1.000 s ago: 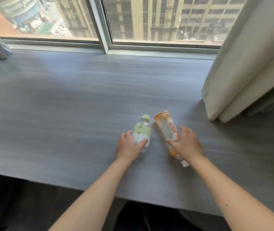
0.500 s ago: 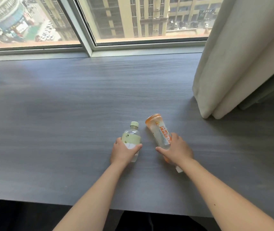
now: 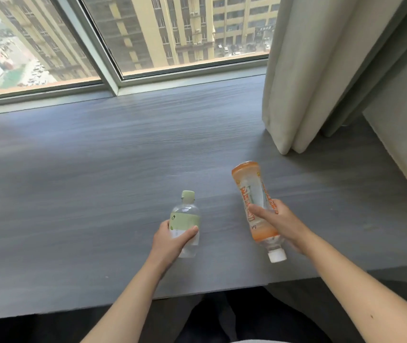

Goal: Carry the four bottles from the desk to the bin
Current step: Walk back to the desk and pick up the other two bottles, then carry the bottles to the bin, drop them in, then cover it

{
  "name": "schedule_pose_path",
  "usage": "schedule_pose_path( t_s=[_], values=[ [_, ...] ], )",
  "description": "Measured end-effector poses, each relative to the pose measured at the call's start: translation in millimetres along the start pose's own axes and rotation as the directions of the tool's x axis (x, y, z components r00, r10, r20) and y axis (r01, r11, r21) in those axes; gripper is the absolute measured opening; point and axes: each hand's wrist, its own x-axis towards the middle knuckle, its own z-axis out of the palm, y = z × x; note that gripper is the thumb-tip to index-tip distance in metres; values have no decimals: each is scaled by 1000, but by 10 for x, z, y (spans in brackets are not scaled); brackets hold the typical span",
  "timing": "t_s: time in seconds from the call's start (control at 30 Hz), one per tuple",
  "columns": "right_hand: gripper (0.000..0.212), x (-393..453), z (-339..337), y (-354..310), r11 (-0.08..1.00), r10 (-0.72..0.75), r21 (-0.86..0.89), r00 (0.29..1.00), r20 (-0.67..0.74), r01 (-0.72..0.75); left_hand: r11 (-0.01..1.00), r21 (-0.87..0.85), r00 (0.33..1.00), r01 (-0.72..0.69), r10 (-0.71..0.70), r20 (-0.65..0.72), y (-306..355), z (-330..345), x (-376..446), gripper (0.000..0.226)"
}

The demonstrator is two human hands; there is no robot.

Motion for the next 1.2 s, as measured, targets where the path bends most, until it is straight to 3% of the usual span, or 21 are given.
schedule_pose_path(
  t_s=[0.1,0.17,0.3,0.4,0.53,0.63,0.9,1.07,1.2],
  values=[
    [75,-414,56,224,999,10,47,996,-90,-6,999,6,996,-51,50,69,-179,-82,-197,49],
    [79,-721,107,427,997,26,79,986,-163,-13,994,52,988,-91,84,132,-313,-132,-340,42],
    [63,-1319,215,916,996,44,89,964,-261,-22,977,126,955,-171,133,267,-596,-201,-611,50],
    [47,-1750,247,1363,995,87,83,942,-324,-64,944,198,913,-265,179,368,-758,-192,-782,43],
    [40,-2329,179,1990,986,167,97,885,-434,-138,870,317,852,-376,190,488,-920,-51,-959,43],
    [46,-2708,122,2483,967,255,127,815,-521,-221,793,406,810,-454,178,559,-1005,126,-1071,62],
    [57,-3507,25,3686,887,450,211,662,-600,-411,668,561,810,-488,108,576,-1210,747,-1365,69],
    [50,-3824,-96,4081,861,502,303,589,-633,-409,512,649,792,-563,110,600,-1314,1141,-1496,69],
    [49,-3981,-134,4152,849,529,381,574,-625,-367,400,696,785,-596,108,610,-1323,1330,-1558,70]
  ],
)
